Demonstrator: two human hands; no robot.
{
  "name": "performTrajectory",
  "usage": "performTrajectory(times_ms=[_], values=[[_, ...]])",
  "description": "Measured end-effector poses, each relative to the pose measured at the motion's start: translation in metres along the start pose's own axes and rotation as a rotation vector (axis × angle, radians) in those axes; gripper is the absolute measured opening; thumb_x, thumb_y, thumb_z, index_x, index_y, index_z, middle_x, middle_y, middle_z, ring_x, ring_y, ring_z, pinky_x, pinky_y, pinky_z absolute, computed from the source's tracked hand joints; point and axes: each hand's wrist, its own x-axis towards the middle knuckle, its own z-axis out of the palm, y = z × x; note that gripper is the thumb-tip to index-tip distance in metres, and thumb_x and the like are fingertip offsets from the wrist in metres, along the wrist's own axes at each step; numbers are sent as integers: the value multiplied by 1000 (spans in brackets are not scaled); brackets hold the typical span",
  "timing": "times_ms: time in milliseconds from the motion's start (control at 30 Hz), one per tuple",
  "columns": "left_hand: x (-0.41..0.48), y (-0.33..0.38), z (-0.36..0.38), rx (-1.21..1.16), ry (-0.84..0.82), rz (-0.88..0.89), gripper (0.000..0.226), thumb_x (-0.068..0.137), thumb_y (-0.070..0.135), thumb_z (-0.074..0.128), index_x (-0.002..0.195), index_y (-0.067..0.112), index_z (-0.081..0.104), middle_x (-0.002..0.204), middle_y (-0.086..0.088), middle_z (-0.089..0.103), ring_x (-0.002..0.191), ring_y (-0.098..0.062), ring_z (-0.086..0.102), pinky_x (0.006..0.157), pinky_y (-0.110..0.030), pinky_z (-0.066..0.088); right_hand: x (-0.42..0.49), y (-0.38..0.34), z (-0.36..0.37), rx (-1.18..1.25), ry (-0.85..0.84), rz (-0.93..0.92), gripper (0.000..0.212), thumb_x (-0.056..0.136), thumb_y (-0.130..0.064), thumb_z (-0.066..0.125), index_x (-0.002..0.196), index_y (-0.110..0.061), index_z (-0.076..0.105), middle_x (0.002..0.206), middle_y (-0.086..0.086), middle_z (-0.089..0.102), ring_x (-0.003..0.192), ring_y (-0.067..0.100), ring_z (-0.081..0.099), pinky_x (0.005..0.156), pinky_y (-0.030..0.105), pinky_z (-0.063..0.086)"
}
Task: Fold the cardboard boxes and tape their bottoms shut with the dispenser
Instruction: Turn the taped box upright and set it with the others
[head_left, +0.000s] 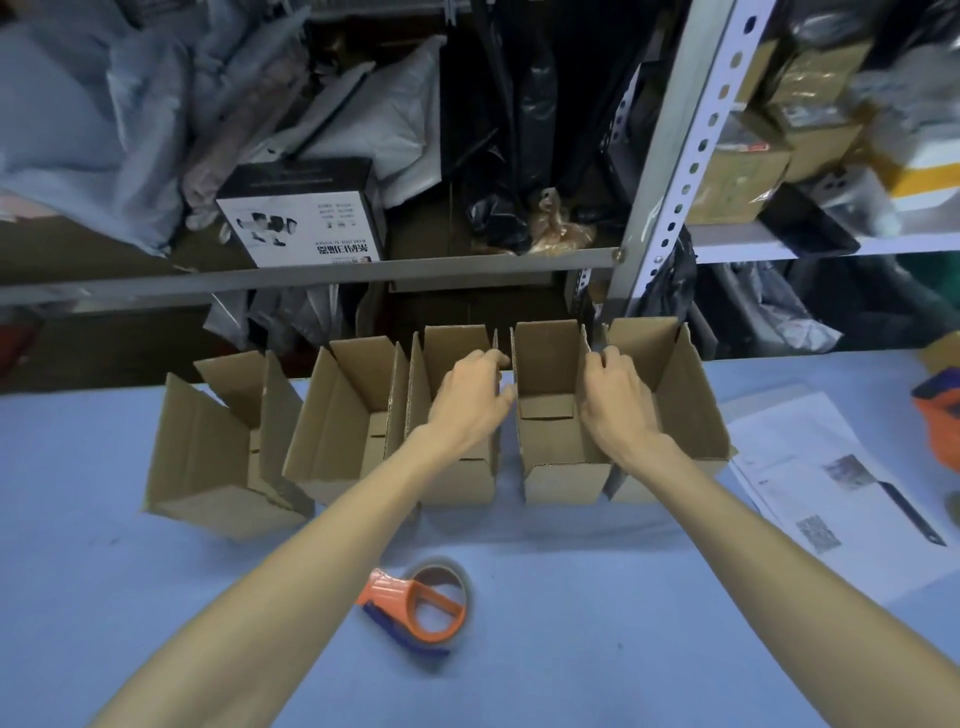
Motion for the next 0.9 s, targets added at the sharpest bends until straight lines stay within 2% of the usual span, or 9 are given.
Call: performTrajectory(times_ms=[133,233,367,467,533,600,667,767,900], values=[[-31,-29,-24,63,-71,68,33,91,35,58,117,15,63,107,0,65,93,-11,61,84,-33,53,-10,-7,-9,12,62,-54,41,82,2,61,121,-3,50,121,15,50,109,28,46,80,31,44],[-54,-46,-34,206,-191,148,37,88,41,60,117,18,63,109,2,64,97,-13,60,82,-31,51,-24,-15,-11,131,111,-78,41,84,1,58,124,-1,52,119,15,51,108,28,47,83,33,46],[-69,-54,-34,422,-252,218,19,87,13,58,103,16,68,104,-4,68,98,-24,61,76,-32,44,-55,-34,-11,279,176,-175,38,81,2,60,119,1,58,110,13,56,102,29,52,81,36,48],[-72,-50,-35,431,-225,212,21,87,4,51,95,13,68,97,-8,69,95,-28,62,72,-34,43,-75,-51,-8,285,142,-267,37,80,0,62,117,-1,59,111,11,56,104,28,52,79,37,50],[-70,-44,-38,433,-181,256,19,89,7,50,98,12,65,100,-8,67,97,-28,61,74,-35,43,-80,-62,-3,248,44,-333,50,82,-3,62,130,-3,51,127,12,50,121,28,44,90,36,48],[-70,-37,-43,422,-119,301,19,91,10,51,105,12,64,103,-6,65,99,-26,59,77,-35,44,-79,-72,1,176,-30,-392,65,85,-12,65,142,-4,37,143,11,39,138,25,27,110,34,34],[-71,-30,-51,328,-78,311,21,91,10,54,108,13,65,102,-4,66,96,-23,59,74,-32,43,-75,-80,0,159,-25,-414,68,86,-19,67,144,-5,33,144,9,41,140,25,25,116,33,23],[-76,-23,-69,118,-127,245,15,88,13,65,102,15,69,94,-2,69,91,-20,63,76,-31,47,-70,-87,-18,311,26,-416,50,83,-15,69,129,-10,52,120,7,58,117,22,49,101,30,32],[-92,-19,-103,-100,-204,191,18,85,18,71,102,19,70,95,5,70,89,-8,62,78,-20,48,-76,-94,-57,616,-93,-364,44,73,-21,79,114,-21,64,97,-10,65,93,7,57,80,25,45]])
